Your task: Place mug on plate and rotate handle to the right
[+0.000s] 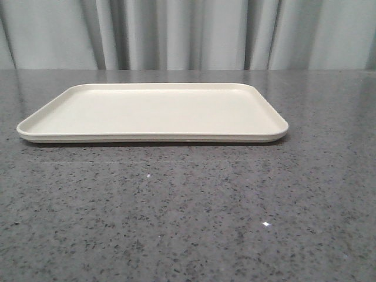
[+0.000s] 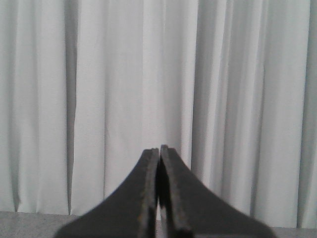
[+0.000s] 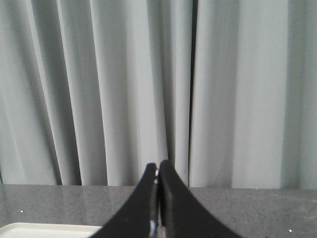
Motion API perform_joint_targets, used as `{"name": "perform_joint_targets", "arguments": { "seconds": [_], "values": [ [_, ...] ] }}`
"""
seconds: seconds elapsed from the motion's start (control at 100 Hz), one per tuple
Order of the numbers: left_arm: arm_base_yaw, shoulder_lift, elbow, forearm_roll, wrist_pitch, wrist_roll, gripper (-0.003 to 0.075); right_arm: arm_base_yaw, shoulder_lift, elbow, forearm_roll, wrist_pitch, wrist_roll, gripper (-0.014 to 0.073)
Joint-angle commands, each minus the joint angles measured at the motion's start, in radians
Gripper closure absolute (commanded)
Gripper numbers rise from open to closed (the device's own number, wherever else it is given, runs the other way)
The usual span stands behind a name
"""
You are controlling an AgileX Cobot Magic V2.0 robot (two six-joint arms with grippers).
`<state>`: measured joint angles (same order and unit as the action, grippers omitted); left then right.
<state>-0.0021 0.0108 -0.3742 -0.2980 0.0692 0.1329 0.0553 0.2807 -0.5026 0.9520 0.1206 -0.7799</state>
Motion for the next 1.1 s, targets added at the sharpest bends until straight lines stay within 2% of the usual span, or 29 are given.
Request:
{"name": "perform_joint_targets", "arguments": {
  "seconds": [0.0,0.34,0.88,0.97,1.09],
  "values": [
    [-0.005,0.053,-0.073,-0.014,-0.04,-0.01,0.0741,0.003,0.057,-0.086,0.005,-0.026,-0.008,0.0661],
    [-0.005,0.234,-0.287,-0.014,-0.004,-0.01,0.074,0.003,0.195,-0.219,-0.023,0.01,-0.011,0.0661],
    [-0.005,0.562,-0.671,-0.047,0.234,-0.01,0.0735,0.003,0.211,-0.24,-0.023,0.027,-0.019,0.0661],
    [-0.005,0.595,-0.704,-0.047,0.266,-0.01,0.0691,0.003,0.211,-0.24,-0.023,0.026,-0.019,0.0661],
    [-0.005,0.626,-0.729,-0.047,0.296,-0.01,0.0562,0.003,0.211,-0.241,-0.023,0.026,-0.019,0.0661]
  ]
}}
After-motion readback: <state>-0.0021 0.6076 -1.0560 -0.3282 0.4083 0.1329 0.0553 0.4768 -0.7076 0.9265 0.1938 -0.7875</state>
